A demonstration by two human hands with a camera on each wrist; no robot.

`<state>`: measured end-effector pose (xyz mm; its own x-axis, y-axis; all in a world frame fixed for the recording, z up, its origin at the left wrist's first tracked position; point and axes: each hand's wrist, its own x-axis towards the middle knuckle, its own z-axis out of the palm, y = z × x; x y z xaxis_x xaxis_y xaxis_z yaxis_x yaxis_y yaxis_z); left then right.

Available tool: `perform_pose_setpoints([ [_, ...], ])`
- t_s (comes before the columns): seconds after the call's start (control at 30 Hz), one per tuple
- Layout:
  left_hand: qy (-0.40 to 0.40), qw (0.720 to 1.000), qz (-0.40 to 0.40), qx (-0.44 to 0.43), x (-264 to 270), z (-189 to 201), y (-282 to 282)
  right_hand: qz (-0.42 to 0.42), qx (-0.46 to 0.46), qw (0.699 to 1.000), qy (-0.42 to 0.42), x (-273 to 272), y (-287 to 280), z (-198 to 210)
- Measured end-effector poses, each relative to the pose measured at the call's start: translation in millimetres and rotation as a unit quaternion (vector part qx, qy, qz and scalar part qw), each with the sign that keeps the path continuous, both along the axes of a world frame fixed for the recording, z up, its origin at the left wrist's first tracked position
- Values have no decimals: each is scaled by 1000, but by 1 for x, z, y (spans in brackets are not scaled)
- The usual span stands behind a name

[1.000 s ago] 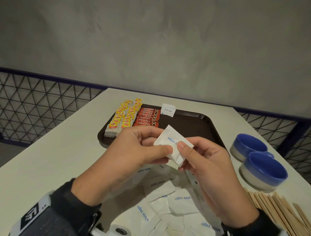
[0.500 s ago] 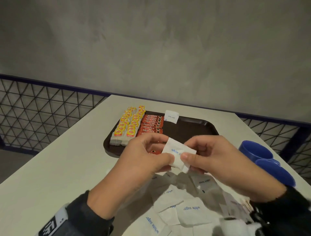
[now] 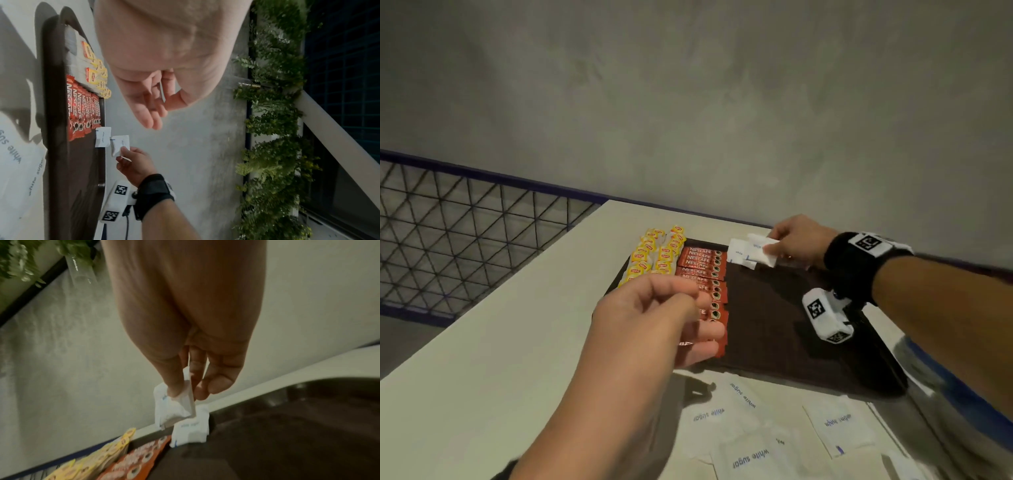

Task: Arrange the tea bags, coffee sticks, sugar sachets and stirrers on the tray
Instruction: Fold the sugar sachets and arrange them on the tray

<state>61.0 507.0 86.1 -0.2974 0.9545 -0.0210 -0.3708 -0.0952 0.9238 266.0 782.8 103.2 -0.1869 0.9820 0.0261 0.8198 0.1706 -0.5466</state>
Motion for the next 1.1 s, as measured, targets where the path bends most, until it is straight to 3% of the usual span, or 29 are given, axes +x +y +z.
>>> perform_pose_setpoints([
  [0.3, -6, 999, 41, -29, -7, -10, 14, -20, -22, 999, 18, -17, 30, -41],
  [0.47, 7, 998, 50, -23, -10, -10, 15, -43, -11, 999, 17, -24, 34, -39],
  [0.63, 19, 998, 50, -22, -7, -10, 15, -28, -76, 997, 6, -29, 30, -36],
  [1.1, 67, 997, 40, -7, -4, -14, 16, -18, -34, 996, -82, -38, 37, -35],
])
